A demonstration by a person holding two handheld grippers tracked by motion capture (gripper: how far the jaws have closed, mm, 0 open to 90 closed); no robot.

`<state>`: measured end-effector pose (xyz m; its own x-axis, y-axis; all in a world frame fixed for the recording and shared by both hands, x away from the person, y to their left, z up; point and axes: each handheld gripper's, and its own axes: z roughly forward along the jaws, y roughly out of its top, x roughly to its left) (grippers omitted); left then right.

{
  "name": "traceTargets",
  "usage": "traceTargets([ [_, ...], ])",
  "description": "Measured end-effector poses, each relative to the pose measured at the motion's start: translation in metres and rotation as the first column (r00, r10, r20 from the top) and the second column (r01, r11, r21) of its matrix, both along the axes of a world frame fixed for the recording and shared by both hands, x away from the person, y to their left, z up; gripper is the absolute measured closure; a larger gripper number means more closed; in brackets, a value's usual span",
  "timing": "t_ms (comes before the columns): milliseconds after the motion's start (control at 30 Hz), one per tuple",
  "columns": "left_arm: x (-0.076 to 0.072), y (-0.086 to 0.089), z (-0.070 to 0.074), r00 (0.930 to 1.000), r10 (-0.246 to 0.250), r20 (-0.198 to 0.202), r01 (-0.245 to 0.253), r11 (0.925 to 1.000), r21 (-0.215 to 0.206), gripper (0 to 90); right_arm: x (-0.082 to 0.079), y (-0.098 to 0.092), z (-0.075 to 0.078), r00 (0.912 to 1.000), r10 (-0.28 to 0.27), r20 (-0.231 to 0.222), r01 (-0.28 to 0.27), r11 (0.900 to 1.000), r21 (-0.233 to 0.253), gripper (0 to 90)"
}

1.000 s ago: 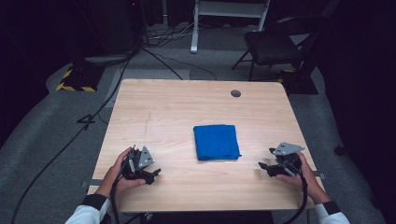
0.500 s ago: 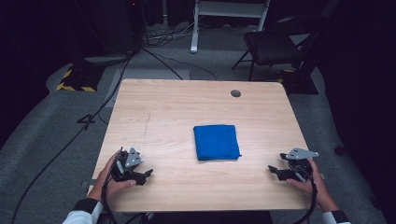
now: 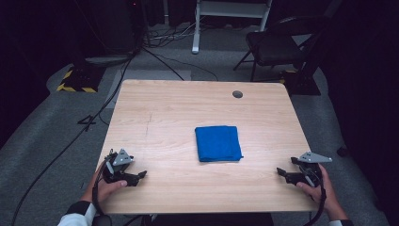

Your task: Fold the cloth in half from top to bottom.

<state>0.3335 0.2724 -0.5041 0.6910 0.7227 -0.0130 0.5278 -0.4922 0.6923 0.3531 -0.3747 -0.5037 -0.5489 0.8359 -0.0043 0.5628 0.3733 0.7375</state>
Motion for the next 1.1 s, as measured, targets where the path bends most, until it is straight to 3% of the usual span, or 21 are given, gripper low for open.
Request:
traceTargets([
  [1100,-0.0019,0.0019,0.0000,0.9999,0.017,0.004,-0.017,0.9998,0.006,17.1,-0.0007,-0.0014,-0.0001,0.9995,-0.032,-0.002,0.032,0.999,-0.001,16.7],
])
